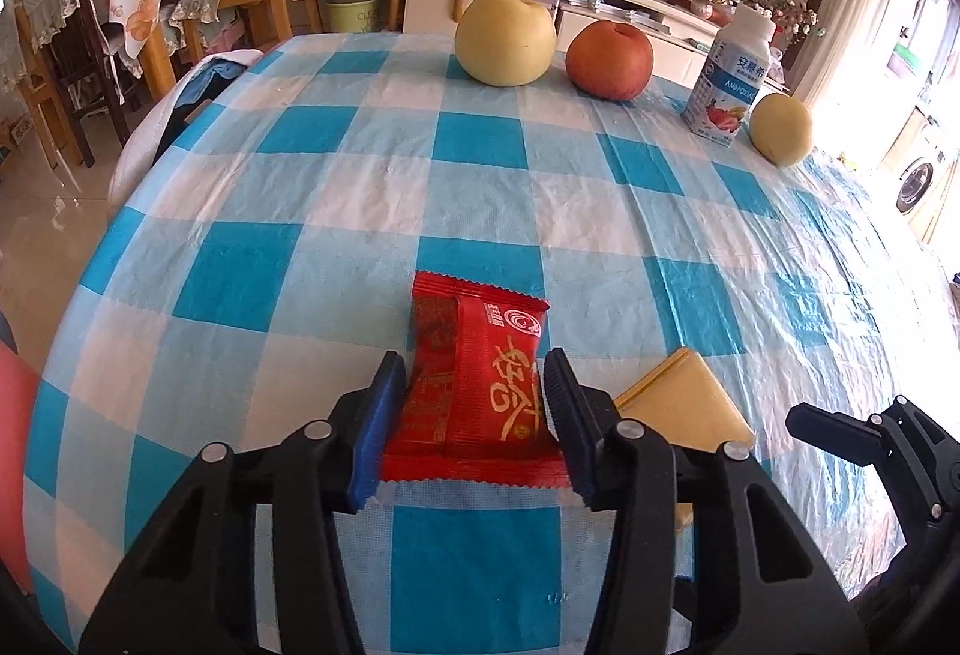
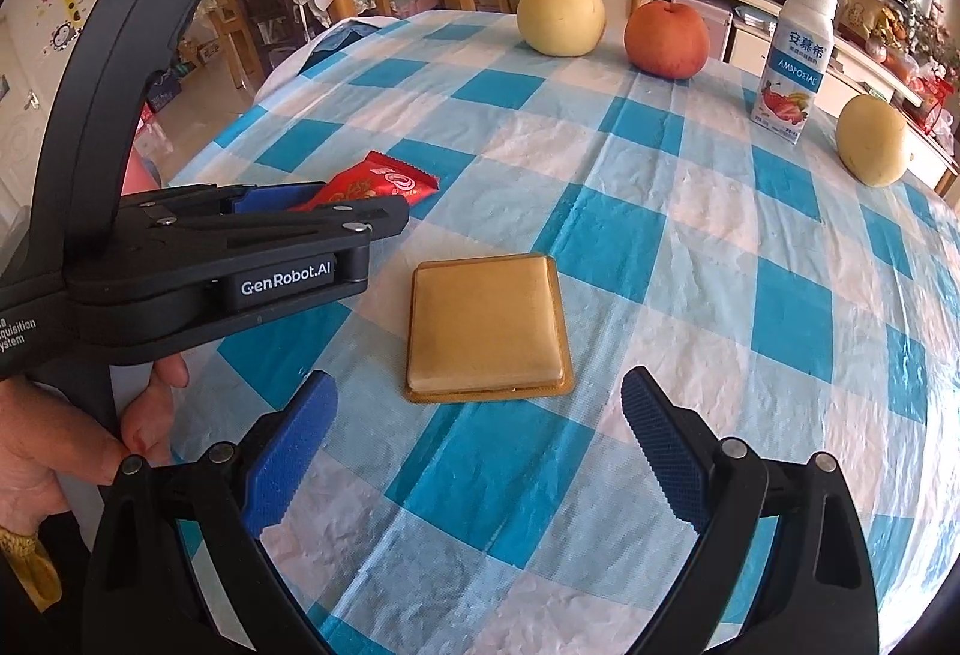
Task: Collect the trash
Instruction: 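Close the left tool on the red candy wrapper, then lift the candy wrapper with the left tool while the right tool grasps the square golden biscuit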
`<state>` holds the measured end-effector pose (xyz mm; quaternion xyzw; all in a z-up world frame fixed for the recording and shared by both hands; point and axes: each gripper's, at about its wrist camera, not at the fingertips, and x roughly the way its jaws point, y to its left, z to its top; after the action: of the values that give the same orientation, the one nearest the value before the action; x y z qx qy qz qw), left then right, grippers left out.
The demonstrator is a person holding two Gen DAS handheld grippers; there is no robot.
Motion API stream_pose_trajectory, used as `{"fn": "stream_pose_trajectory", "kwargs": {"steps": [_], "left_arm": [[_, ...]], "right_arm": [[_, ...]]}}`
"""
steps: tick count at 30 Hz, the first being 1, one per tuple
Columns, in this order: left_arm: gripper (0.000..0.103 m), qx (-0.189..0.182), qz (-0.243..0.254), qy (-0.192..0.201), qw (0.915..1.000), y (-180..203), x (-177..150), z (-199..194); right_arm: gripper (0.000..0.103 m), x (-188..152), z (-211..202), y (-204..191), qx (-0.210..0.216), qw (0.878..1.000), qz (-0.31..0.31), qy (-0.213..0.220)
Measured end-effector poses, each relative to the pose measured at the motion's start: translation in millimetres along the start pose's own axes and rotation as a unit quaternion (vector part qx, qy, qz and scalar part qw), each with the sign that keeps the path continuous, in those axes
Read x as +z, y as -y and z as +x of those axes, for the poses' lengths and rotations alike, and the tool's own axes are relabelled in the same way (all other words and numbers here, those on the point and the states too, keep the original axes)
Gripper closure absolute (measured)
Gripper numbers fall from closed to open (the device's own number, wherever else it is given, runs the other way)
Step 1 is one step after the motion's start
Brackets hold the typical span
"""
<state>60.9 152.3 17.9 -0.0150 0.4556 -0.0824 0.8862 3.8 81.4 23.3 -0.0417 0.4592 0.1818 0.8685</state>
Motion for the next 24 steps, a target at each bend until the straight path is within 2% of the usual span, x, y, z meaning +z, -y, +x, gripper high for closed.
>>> {"fn": "stream_pose_trajectory", "kwargs": {"steps": [14,16,18,24], "left_arm": [[0.057,-0.009,-0.016,0.006,0.9998,-7,-1,-5],[0.057,-0.01,-0.019,0.007,0.9997,-9,-1,-6],[0.058,-0.012,-0.021,0.01,0.9997,-10,-1,-8],[0.058,-0.018,-0.019,0.004,0.9997,-12,-2,-8]], "right_arm": [[0.009,8,8,3,-0.021,1.0,-0.007,0.015],[0.01,8,11,3,-0.027,0.999,-0.013,0.015],[0.022,8,15,2,-0.028,0.999,-0.017,0.01],[0.022,6,20,-1,-0.038,0.999,-0.029,0.006]]}}
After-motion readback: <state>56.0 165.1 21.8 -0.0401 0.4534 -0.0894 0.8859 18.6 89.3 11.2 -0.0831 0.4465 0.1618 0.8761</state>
